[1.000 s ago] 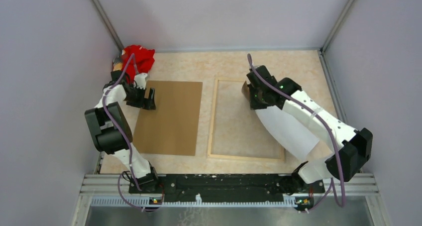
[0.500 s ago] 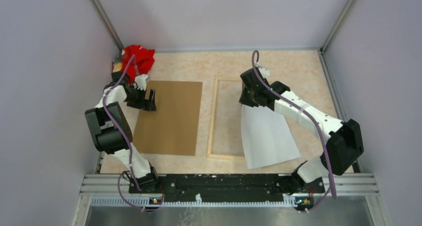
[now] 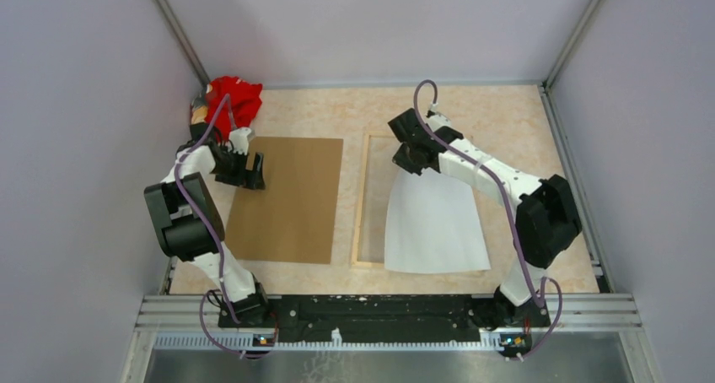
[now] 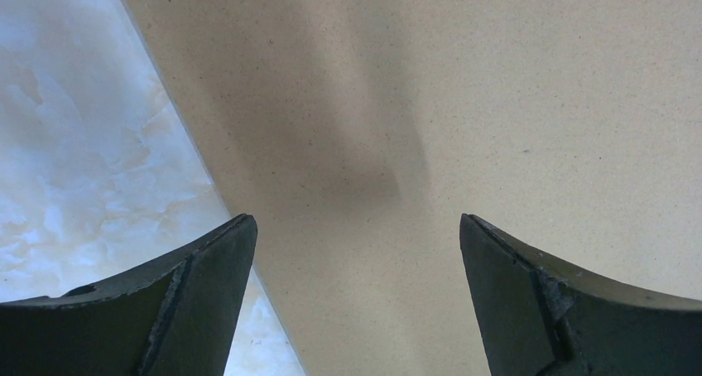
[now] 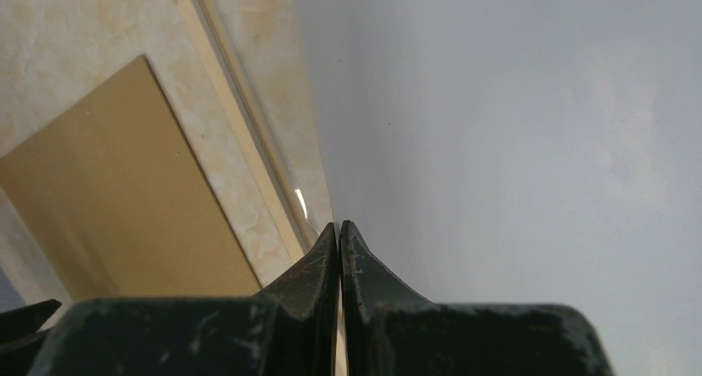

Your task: Put the photo into the frame

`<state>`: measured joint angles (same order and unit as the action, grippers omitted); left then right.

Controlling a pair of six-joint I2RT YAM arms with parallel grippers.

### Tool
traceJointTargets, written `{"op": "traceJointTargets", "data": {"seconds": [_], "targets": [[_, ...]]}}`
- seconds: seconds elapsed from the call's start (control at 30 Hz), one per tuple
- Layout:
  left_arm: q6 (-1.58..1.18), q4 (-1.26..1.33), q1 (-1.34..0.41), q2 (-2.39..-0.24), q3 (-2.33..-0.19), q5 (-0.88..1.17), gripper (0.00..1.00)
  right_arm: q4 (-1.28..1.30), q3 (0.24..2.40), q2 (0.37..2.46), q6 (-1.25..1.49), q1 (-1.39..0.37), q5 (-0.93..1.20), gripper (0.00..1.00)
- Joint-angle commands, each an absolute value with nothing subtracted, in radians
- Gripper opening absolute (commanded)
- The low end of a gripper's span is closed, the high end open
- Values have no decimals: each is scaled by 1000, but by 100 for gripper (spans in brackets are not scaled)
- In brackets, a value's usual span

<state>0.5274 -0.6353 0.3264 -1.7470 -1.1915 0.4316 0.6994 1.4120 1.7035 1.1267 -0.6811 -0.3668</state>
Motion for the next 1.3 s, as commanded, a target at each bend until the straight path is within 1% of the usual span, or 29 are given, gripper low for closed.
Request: {"op": "traceJointTargets", "data": {"seconds": [0.0, 0.17, 0.47, 0.73, 0.93, 1.27], "targets": [[548, -613, 327, -1720, -1175, 436, 98, 679, 1491, 1725, 1185, -697, -430, 0], [548, -607, 327, -1730, -1169, 439, 98, 674, 1505, 1758, 1186, -697, -471, 0], [551, -605, 329, -1741, -1169, 426, 98, 632, 1529, 1800, 1103, -697, -495, 0], [549, -609, 329, -1743, -1173, 429, 97, 518, 1520, 1814, 968, -691, -444, 0], [551, -609, 329, -1743, -1172, 425, 97, 538, 1551, 1845, 909, -686, -414, 0], [549, -608, 329, -1750, -1171, 429, 97, 544, 1499, 1805, 876, -685, -435, 0]]}}
